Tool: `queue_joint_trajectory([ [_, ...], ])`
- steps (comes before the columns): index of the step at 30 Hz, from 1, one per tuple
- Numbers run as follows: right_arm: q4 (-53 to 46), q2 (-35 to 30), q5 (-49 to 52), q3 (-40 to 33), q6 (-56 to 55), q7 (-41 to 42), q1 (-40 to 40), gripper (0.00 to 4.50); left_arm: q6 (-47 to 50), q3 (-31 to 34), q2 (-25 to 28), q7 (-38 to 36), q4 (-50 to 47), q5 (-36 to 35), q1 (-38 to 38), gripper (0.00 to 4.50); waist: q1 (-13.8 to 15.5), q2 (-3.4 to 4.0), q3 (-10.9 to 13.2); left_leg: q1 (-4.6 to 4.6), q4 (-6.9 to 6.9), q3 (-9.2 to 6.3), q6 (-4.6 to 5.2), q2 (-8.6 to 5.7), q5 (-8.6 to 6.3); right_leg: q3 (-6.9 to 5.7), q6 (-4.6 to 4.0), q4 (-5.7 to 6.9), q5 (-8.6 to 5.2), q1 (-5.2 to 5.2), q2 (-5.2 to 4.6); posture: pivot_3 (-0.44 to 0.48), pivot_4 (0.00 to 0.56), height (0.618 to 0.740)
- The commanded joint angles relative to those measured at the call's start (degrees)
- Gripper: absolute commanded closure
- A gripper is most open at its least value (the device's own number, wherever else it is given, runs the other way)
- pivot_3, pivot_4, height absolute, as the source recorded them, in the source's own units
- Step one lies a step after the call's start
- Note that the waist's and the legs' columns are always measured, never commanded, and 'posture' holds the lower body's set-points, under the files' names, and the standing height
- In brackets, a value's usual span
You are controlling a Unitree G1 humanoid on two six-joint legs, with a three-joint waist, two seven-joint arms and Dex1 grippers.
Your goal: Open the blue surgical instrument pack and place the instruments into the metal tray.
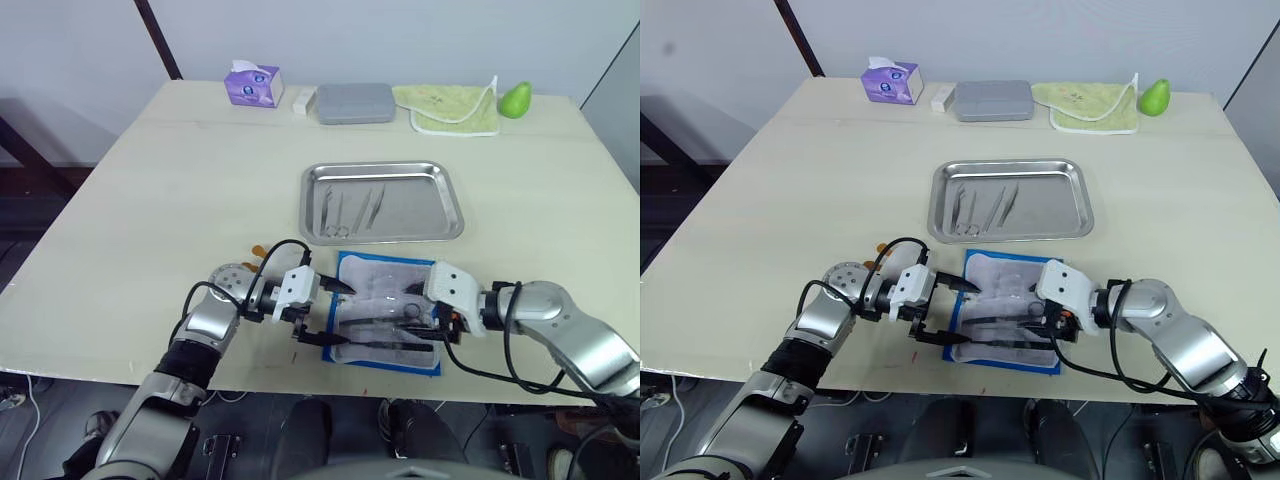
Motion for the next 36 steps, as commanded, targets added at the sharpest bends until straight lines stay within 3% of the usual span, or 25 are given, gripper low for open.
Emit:
queue_joint_trajectory([
  [1,0.6,-0.1,-2.4,0.3,-2.0,0.9,-0.7,1.26,0.6,-1.4,0.5,-0.2,1.1,1.6,1.1,0.0,0.0,0.0,0.0,0.0,0.02,0.03,0.0,0.0,0.0,0.02,0.0,0.06,0.0,-0.03,0.0,0.0,0.15,0.74],
  [13,3.7,3.1,-4.4,-0.5,-2.3,1.9,-1.3,1.26,0.8,-0.6,-0.5,1.1,2.6,1.3,1.6,0.0,0.0,0.0,0.0,0.1,0.23,0.11,0.0,0.01,0.0,0.12,0.0,0.49,-0.01,-0.08,0.02,0.0,0.15,0.74],
  [26,5.4,3.3,-9.0,4.2,-3.3,5.1,-1.9,1.26,1.7,-0.7,-0.3,1.6,1.1,1.3,1.9,0.0,0.0,-0.02,0.0,0.11,0.23,0.12,0.0,0.02,0.0,0.13,-0.01,0.49,-0.01,-0.08,0.03,0.0,0.15,0.74],
  [30,5.4,3.0,-10.1,5.6,-1.9,6.1,-1.9,2.34,2.0,-0.7,-0.2,1.8,0.6,1.4,1.9,0.0,0.0,-0.06,-0.1,0.12,0.23,0.12,0.0,0.03,0.0,0.13,-0.01,0.49,-0.01,-0.08,0.04,0.0,0.15,0.74],
  [34,5.4,2.6,-11.0,6.1,-0.8,6.4,-1.9,4.31,2.3,-0.8,-0.1,2.1,-0.1,1.5,2.0,0.0,0.0,-0.11,-0.3,0.15,0.23,0.12,0.0,0.05,0.0,0.13,-0.02,0.5,-0.01,-0.07,0.06,0.0,0.15,0.74],
  [36,5.3,2.4,-11.2,6.0,-0.7,6.5,-2.0,4.41,2.4,-0.8,-0.1,2.2,-0.3,1.5,2.1,0.0,0.0,-0.17,-0.4,0.15,0.23,0.12,0.0,0.05,0.0,0.13,-0.02,0.5,-0.01,-0.07,0.06,0.0,0.15,0.74],
])
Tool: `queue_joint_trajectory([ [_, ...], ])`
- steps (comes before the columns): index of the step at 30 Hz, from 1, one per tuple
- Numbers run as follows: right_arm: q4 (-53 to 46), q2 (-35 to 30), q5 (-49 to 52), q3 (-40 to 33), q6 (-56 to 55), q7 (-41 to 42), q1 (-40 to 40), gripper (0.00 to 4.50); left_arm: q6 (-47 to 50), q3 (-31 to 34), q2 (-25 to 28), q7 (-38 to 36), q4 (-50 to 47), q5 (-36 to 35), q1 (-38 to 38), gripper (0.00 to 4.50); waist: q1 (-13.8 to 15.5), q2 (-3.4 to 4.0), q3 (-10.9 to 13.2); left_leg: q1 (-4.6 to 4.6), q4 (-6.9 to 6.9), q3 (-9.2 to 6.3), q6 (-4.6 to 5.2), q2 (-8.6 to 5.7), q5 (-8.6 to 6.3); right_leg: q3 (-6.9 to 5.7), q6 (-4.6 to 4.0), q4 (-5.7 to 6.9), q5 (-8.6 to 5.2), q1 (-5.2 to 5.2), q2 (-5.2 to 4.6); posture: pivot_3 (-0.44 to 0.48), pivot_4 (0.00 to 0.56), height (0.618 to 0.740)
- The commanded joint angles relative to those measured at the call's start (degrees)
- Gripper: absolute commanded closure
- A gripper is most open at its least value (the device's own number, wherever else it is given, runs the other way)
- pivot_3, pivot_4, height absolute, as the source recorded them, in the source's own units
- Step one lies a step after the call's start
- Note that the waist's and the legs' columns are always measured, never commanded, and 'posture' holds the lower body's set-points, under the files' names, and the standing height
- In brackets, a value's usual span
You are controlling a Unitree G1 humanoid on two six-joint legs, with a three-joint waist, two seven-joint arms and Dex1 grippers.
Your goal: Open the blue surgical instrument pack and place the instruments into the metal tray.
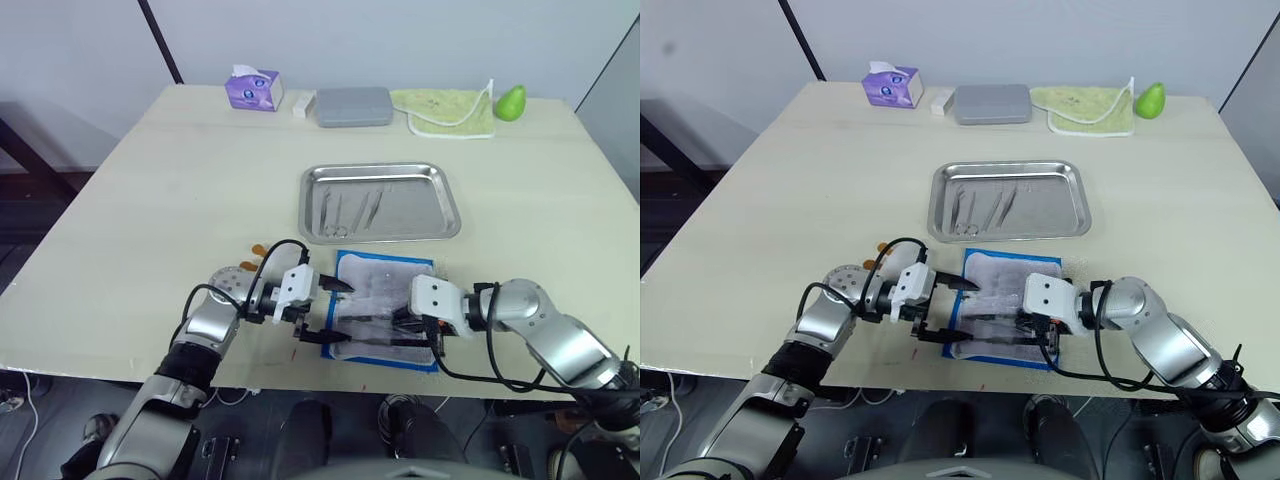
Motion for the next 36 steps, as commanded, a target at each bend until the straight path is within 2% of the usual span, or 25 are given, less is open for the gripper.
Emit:
queue_joint_trajectory([
  [1,1.2,-0.9,-2.2,1.6,1.8,0.1,0.4,4.41,0.9,-1.5,0.4,0.0,-0.3,1.5,1.3,0.0,0.0,-0.05,0.0,0.0,0.0,0.0,0.0,0.0,0.0,0.0,0.0,-0.01,0.0,0.0,0.0,0.0,0.15,0.74],
  [13,-3.9,-1.5,-1.2,0.7,7.3,1.2,-2.0,4.41,0.6,-1.4,0.9,0.2,-0.6,1.7,1.9,0.0,0.0,-0.04,-0.1,-0.03,0.0,0.02,0.0,0.0,0.0,0.01,-0.01,-0.02,0.0,-0.01,-0.01,0.0,0.15,0.74],
  [26,-8.4,-1.0,1.0,3.7,19.2,3.8,-12.2,4.41,1.5,-1.9,1.1,0.4,-1.4,2.0,2.1,0.0,0.0,-0.03,0.0,-0.1,-0.01,0.05,0.0,0.0,0.0,0.04,-0.02,-0.01,-0.01,-0.13,-0.01,0.0,0.15,0.74],
  [36,-10.6,-2.5,2.5,5.3,23.7,4.6,-16.6,4.41,2.2,-2.2,1.4,0.7,-1.7,2.2,2.6,0.0,-0.1,0.0,0.0,-0.13,-0.01,0.05,0.0,0.0,0.0,0.04,-0.03,-0.01,-0.01,-0.18,-0.02,0.0,0.15,0.74],
])
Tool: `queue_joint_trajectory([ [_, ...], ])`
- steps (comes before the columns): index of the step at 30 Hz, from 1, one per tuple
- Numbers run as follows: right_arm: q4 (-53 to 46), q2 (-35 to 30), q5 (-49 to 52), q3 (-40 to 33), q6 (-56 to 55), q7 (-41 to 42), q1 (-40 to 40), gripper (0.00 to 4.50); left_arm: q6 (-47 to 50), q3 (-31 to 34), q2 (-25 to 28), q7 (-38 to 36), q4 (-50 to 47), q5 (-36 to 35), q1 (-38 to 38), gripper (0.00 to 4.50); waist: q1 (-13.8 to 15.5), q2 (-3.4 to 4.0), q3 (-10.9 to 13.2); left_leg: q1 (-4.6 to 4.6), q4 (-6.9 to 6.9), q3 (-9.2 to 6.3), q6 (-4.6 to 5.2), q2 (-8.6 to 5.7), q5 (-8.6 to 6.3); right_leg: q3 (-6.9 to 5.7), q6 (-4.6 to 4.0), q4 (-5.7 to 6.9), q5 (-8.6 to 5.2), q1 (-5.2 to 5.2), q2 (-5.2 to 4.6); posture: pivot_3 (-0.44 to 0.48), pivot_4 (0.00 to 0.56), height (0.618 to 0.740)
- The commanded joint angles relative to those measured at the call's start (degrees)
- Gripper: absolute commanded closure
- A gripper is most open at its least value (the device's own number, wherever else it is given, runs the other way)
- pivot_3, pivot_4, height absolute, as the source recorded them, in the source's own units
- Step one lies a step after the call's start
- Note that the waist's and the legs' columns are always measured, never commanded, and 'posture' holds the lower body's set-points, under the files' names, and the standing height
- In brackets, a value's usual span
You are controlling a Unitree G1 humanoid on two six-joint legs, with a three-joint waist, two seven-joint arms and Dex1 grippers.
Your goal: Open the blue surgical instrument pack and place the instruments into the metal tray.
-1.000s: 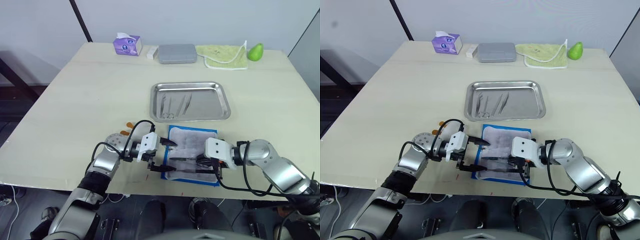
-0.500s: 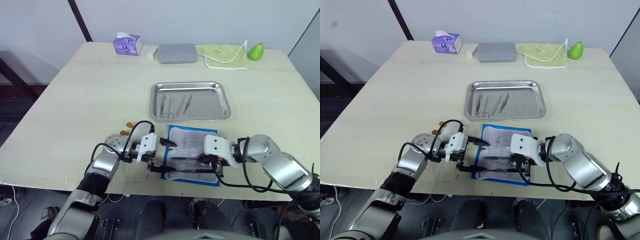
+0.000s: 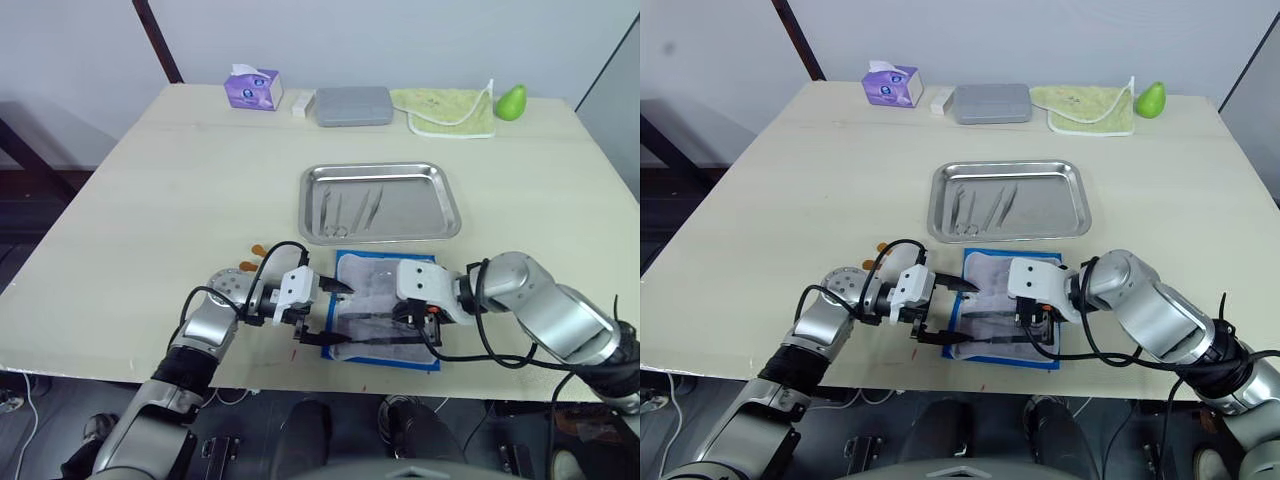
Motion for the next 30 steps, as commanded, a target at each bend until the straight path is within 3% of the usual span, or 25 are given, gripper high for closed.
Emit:
queue_joint_trajectory([
  [1,-2.9,-1.0,0.8,-0.6,0.6,0.2,-1.9,4.41,1.3,-2.1,0.7,-0.2,0.8,2.2,1.3,0.0,0.0,0.0,0.0,0.0,0.0,0.0,0.0,0.0,0.0,0.0,0.0,0.0,0.0,0.0,0.0,0.0,0.15,0.74],
  [21,-4.4,-12.3,3.5,-7.3,-2.7,0.8,3.5,4.41,1.2,-2.4,0.9,-0.1,1.8,2.6,0.7,0.0,0.0,0.0,0.0,0.0,0.0,0.03,0.0,-0.01,0.0,0.0,-0.1,-0.01,-0.06,0.0,-0.06,0.0,0.15,0.74],
  [30,-3.8,-21.6,8.4,-19.4,-9.6,6.4,10.8,4.41,-0.2,-2.2,1.0,0.2,2.1,2.4,1.7,0.0,0.0,0.02,0.0,0.0,-0.01,0.07,0.0,-0.03,0.0,0.02,-0.08,-0.03,-0.06,0.0,-0.1,0.0,0.15,0.74],
])
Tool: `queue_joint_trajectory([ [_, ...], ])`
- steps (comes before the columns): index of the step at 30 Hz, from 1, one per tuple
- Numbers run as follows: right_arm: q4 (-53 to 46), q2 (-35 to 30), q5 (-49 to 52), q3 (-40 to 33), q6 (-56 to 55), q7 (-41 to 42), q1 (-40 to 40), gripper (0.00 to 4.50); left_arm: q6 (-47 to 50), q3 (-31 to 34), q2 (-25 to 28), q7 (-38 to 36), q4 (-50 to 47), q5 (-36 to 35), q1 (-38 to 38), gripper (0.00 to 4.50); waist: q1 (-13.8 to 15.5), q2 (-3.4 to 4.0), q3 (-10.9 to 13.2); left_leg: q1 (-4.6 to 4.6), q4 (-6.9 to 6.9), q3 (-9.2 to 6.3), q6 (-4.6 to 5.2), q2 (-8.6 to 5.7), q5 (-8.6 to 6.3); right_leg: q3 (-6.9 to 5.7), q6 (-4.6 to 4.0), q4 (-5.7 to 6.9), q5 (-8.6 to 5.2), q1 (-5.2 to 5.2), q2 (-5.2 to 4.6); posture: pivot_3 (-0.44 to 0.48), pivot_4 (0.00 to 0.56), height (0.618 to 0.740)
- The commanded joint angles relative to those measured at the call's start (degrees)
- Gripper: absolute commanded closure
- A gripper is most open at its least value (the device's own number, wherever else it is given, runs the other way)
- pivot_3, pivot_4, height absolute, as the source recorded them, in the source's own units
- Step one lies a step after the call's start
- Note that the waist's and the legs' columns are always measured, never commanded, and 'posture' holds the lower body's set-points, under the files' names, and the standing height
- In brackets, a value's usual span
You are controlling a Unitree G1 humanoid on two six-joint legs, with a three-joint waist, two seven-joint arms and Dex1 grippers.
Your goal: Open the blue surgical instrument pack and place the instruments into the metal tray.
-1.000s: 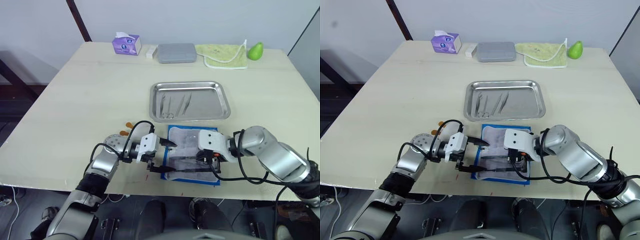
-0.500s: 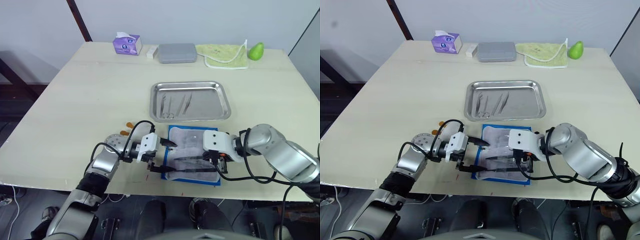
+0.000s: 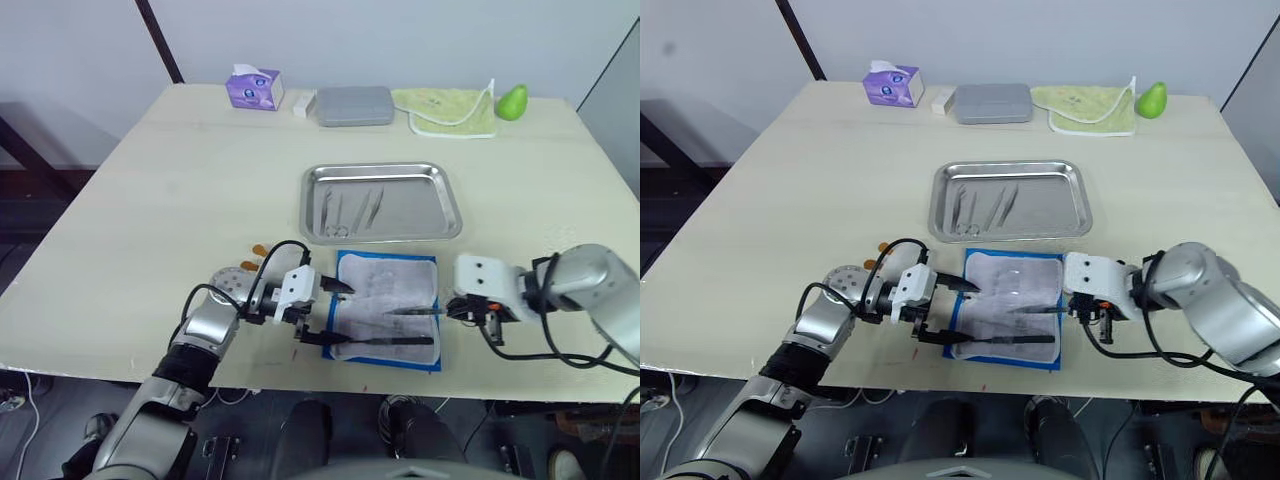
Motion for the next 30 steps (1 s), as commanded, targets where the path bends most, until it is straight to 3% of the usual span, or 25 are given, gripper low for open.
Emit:
queue_joint_trajectory([
  [1,-0.5,-3.5,2.5,-7.3,-3.9,2.9,2.2,4.41,-0.1,-1.5,0.8,0.2,1.5,2.3,2.6,0.0,0.0,0.0,0.0,0.01,0.0,0.0,0.0,0.0,0.0,0.0,-0.01,0.0,0.0,0.0,0.0,0.0,0.15,0.74],
  [6,0.9,-4.9,6.2,-13.5,-5.2,4.4,5.0,4.41,-0.3,-1.4,0.7,0.4,1.3,2.2,2.9,0.0,0.0,0.01,0.0,0.05,-0.04,0.03,0.0,0.01,0.0,0.03,0.0,0.0,0.0,0.01,0.0,0.0,0.15,0.74],
  [10,1.9,1.6,12.5,-18.5,0.7,-0.1,2.6,4.41,0.2,-1.1,0.5,0.7,1.1,2.0,2.9,0.0,-0.2,0.0,0.0,0.06,-0.06,0.05,0.0,0.01,0.0,0.07,0.09,0.0,0.05,0.01,0.02,0.0,0.15,0.74],
  [23,5.8,10.0,15.5,-15.3,6.9,-9.3,-4.4,4.41,1.1,-0.7,0.5,1.3,0.2,1.8,3.2,0.0,-0.2,0.01,0.0,0.06,-0.08,0.06,0.0,0.01,0.0,0.08,0.08,0.0,0.05,0.0,0.02,0.0,0.15,0.74],
  [27,8.9,14.4,14.9,-13.5,9.2,-13.7,-8.7,4.41,1.5,-0.4,0.8,1.7,-1.4,1.5,4.5,0.0,-0.3,0.02,0.0,0.05,-0.09,0.07,0.0,0.01,0.0,0.1,0.08,0.0,0.05,-0.01,0.02,0.0,0.15,0.74],
  [30,13.7,21.8,13.9,-12.6,14.6,-21.3,-14.8,4.41,2.0,-0.1,0.7,2.1,-2.0,1.4,5.0,0.0,-0.7,0.02,0.0,0.04,-0.12,0.07,0.0,0.01,0.0,0.1,0.08,0.0,0.06,-0.02,0.02,0.0,0.15,0.74],
])
